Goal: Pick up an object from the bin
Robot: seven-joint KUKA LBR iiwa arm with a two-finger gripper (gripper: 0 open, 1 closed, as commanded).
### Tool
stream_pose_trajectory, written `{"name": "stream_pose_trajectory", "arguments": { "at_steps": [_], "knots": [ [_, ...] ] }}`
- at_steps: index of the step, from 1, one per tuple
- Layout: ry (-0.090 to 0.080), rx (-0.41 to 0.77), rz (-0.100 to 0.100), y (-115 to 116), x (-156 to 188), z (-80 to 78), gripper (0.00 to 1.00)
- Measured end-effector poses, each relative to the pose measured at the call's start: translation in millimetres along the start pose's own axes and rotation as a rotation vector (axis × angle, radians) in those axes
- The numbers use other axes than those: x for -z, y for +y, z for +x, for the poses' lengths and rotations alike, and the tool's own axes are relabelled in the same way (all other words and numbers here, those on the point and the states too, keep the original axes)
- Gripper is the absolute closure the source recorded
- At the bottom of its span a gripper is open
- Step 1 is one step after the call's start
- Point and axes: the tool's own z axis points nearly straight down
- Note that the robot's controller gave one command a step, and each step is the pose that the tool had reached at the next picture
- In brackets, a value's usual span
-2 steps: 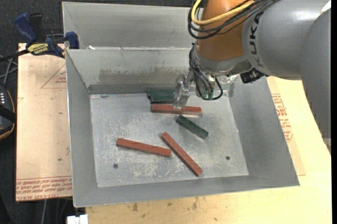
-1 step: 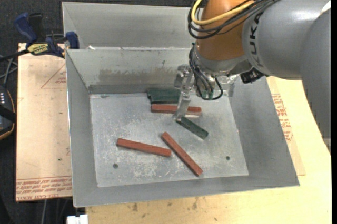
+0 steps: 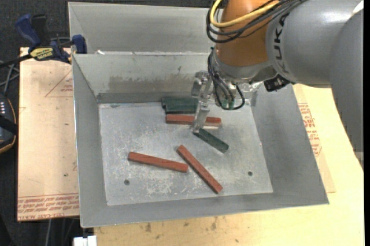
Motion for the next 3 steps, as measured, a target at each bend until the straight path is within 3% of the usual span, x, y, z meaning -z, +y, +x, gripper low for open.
{"name": "stream_pose_trajectory", "arguments": {
  "at_steps": [1, 2, 3],
  "knots": [
    [-0.006, 0.034, -0.001, -11, -54, -12.3, 0.00],
    [-0.008, 0.085, -0.002, 6, -98, -15.2, 1.00],
    [-0.008, 0.085, -0.002, 6, -98, -15.2, 1.00]
  ]
}}
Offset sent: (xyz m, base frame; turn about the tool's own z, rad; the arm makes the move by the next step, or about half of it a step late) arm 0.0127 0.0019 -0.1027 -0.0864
